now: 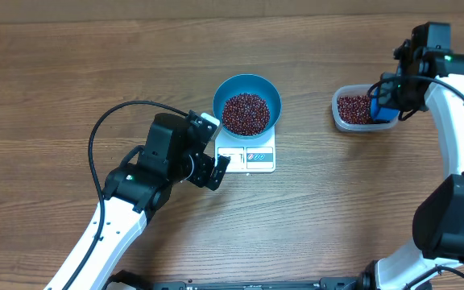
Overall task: Scoop item into bowl and weigh 150g on scale
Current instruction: 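Return the scoop right and dip it into the bean container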
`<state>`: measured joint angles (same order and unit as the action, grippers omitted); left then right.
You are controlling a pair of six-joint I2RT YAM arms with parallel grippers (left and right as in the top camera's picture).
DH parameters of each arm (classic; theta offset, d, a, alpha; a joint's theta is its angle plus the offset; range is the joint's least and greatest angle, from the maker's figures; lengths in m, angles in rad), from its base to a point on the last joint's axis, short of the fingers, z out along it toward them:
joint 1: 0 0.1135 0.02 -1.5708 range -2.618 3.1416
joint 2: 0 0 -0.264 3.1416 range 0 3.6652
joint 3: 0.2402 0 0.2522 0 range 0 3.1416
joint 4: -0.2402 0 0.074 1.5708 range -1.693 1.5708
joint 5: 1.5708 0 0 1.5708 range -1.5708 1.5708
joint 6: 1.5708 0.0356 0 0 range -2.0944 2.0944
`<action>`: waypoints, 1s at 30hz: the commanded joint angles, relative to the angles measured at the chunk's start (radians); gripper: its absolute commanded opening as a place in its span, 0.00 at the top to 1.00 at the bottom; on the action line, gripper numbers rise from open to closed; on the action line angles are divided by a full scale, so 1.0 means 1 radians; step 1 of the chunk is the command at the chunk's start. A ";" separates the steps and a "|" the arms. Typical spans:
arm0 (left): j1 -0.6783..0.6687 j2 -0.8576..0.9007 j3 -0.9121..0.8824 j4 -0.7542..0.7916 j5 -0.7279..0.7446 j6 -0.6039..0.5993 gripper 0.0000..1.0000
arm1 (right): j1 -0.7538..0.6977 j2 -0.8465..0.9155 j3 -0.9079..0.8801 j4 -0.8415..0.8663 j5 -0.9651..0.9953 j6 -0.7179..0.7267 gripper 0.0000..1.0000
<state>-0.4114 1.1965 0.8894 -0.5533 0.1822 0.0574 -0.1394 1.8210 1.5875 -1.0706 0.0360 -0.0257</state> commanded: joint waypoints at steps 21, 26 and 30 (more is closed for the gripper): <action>0.003 0.006 -0.001 0.000 -0.006 -0.013 0.00 | 0.147 0.117 -0.028 -0.033 -0.083 -0.026 0.96; 0.003 0.006 -0.001 0.000 -0.006 -0.013 0.00 | 0.126 0.117 -0.028 -0.034 -0.206 -0.032 0.96; 0.003 0.006 -0.001 0.000 -0.006 -0.013 0.01 | 0.092 0.117 -0.028 -0.034 -0.296 -0.032 0.96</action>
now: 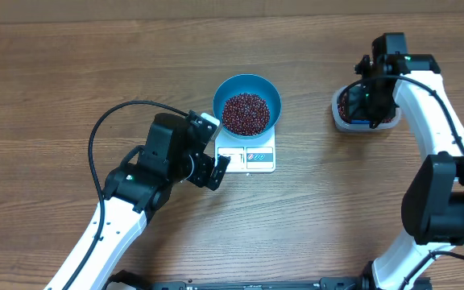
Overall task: Scoop item into bowl and weigh 150g on scale
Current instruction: 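Return the scoop right and dip it into the bean container, then lift the filled scoop and carry it over the teal bowl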
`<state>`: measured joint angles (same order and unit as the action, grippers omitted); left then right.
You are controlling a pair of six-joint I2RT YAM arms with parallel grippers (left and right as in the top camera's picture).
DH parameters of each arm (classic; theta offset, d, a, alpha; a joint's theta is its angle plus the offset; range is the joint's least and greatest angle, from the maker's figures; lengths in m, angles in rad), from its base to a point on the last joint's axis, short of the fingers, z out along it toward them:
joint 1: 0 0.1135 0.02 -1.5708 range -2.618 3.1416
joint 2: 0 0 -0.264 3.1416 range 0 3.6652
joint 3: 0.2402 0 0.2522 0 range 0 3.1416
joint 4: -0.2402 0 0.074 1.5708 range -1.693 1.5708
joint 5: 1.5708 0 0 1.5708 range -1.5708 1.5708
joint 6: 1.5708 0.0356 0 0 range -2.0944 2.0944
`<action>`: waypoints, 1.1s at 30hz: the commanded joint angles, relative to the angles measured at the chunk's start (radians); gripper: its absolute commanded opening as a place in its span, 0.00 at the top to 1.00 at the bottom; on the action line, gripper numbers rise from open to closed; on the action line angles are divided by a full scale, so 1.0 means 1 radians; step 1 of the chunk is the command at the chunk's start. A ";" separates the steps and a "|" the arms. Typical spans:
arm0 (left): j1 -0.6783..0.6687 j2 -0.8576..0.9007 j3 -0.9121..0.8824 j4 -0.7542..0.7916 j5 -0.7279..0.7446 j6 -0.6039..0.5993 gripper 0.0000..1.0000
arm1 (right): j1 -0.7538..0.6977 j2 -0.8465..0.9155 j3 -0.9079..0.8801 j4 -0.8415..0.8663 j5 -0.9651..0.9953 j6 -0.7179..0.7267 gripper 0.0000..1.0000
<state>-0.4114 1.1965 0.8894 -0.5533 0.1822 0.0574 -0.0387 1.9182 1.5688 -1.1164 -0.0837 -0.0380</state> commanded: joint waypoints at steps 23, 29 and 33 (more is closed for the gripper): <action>0.003 0.006 -0.001 0.000 -0.006 -0.013 0.00 | -0.359 0.005 -0.004 -0.013 -0.547 -0.016 0.96; 0.003 0.006 -0.001 0.000 -0.006 -0.013 0.00 | -0.391 -0.018 -0.002 -0.015 -0.634 -0.024 0.96; 0.003 0.006 -0.001 0.000 -0.006 -0.013 0.01 | -0.396 -0.060 -0.002 -0.050 -0.667 -0.050 0.96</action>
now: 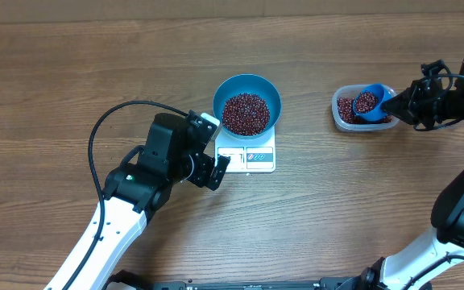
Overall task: Scoop item into bowl and weigh 150g on scale
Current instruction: 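Lift the filled scoop and carry it over the teal bowl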
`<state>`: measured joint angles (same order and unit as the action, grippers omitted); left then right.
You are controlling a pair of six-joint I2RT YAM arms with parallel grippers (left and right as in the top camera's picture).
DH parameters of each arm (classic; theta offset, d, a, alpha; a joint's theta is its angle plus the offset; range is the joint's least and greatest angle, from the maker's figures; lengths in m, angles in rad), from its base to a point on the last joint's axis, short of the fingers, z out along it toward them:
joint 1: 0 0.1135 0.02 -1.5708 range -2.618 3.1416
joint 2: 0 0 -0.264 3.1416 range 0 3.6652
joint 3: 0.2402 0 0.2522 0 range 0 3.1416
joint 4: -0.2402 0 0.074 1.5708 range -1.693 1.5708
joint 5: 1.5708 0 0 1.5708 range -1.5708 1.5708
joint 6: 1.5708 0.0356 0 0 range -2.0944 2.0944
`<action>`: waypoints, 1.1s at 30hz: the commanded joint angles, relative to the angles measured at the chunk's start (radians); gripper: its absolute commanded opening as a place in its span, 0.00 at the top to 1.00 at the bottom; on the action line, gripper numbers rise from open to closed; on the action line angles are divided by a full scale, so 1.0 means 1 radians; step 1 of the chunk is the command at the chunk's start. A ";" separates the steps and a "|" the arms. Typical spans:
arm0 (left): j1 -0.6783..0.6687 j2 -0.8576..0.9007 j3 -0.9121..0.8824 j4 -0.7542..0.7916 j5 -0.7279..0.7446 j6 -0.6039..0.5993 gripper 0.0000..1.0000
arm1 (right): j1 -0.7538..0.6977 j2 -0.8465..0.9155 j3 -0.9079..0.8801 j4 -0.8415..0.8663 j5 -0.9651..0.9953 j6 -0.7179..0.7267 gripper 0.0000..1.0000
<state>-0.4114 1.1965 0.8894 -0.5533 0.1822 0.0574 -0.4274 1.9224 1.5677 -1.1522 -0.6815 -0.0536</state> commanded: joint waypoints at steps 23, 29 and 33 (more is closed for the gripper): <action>0.003 0.006 -0.001 0.000 -0.006 -0.013 0.00 | 0.311 -0.213 0.017 0.029 -0.240 0.085 0.96; 0.003 0.006 -0.001 0.000 -0.006 -0.013 0.00 | 0.492 -0.213 0.114 0.048 -0.021 0.163 0.96; 0.003 0.006 -0.001 0.000 -0.006 -0.013 0.00 | 0.603 -0.213 0.169 0.048 0.126 0.189 0.96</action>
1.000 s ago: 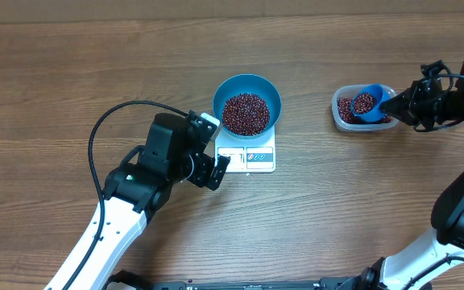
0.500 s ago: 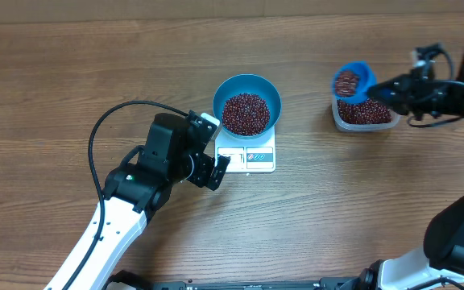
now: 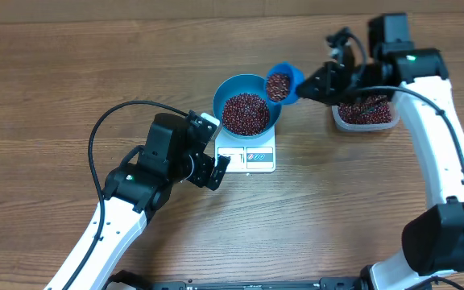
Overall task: Scoop item into bowl and weigh 150g on scale
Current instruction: 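Lift the filled scoop and carry it over the teal bowl, then tilt the scoop slowly with the right gripper, pouring beans gradually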
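Note:
A blue bowl point(image 3: 235, 90) heaped with red beans sits on a white scale point(image 3: 246, 155). My right gripper point(image 3: 316, 83) is shut on the handle of a blue scoop point(image 3: 281, 83) loaded with red beans. The scoop hangs at the bowl's right rim. A clear tub point(image 3: 364, 115) of red beans stands to the right, partly hidden under the right arm. My left gripper point(image 3: 216, 171) hovers just left of the scale's front; its jaws seem to stand apart with nothing between them.
The left arm's black cable point(image 3: 107, 129) loops over the table at the left. The right arm point(image 3: 441, 137) runs down the right side of the wooden table point(image 3: 71, 72).
My right gripper has moved left with the loaded scoop, from over the tub to the right rim of the bowl. The left arm has not moved.
The right gripper held the scoop at the tub's right side, then stood over the tub with the scoop down in the beans. Then the scoop was lifted, full of beans, over the tub. Now it hangs at the bowl's rim. The left arm stayed still throughout.

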`<state>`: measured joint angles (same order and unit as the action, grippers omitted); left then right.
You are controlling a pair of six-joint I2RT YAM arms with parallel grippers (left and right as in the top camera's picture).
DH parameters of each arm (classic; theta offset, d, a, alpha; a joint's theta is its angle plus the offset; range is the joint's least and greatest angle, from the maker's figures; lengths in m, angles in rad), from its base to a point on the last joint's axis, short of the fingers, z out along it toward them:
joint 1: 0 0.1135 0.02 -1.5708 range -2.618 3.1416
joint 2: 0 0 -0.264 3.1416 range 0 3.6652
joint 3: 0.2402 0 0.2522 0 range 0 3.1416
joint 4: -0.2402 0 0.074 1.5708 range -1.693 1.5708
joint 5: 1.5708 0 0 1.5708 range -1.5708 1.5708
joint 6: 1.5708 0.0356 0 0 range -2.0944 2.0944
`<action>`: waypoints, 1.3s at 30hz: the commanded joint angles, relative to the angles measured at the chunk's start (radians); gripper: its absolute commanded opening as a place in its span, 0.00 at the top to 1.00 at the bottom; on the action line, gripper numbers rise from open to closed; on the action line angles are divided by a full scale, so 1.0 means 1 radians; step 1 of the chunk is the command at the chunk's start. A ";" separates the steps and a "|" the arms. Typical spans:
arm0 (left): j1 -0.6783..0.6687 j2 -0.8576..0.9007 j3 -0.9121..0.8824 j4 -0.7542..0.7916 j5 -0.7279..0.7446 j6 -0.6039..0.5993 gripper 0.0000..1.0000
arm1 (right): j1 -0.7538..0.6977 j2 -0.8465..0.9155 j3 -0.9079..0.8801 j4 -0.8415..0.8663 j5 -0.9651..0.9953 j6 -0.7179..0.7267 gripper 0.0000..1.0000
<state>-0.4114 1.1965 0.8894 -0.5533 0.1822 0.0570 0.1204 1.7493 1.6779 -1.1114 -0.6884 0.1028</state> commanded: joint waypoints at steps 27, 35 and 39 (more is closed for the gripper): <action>0.003 0.006 -0.001 0.000 -0.006 -0.012 0.01 | 0.385 -0.040 0.072 0.092 0.696 0.029 0.96; 0.003 0.006 -0.001 0.000 -0.006 -0.012 0.00 | 0.385 -0.040 0.072 0.109 0.696 -0.003 0.96; 0.003 0.006 -0.001 0.000 -0.006 -0.012 0.00 | 0.385 -0.040 0.072 0.117 0.700 -0.027 0.96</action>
<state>-0.4114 1.1965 0.8894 -0.5537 0.1822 0.0574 0.4984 1.7493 1.7172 -1.0077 -0.0067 0.1066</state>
